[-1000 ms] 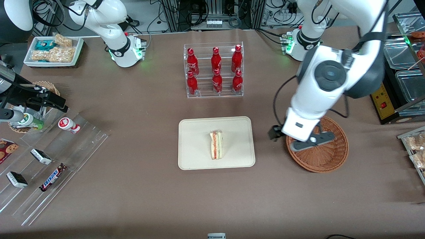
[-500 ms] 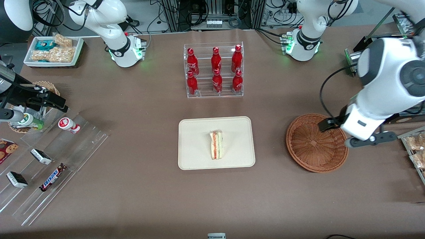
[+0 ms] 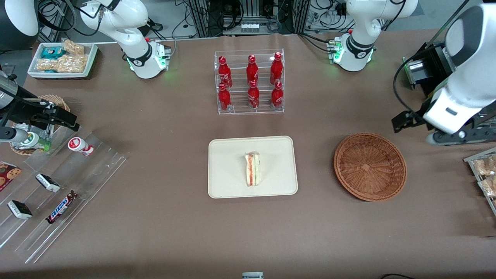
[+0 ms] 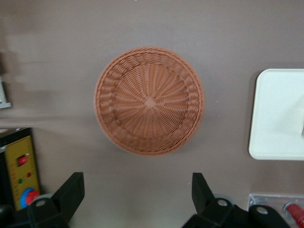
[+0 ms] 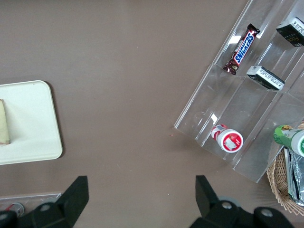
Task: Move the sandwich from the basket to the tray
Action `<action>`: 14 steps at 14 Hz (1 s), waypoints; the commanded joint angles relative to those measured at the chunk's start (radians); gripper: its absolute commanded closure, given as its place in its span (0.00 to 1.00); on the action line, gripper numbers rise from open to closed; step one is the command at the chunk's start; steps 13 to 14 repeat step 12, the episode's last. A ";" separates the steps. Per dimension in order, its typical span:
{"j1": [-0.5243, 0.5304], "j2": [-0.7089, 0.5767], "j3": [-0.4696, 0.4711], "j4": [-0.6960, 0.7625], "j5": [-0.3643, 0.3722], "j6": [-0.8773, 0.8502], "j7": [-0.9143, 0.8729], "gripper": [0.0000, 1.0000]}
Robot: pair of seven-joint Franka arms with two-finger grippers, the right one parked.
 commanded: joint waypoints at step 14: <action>-0.001 -0.127 0.055 -0.024 -0.060 -0.060 0.162 0.00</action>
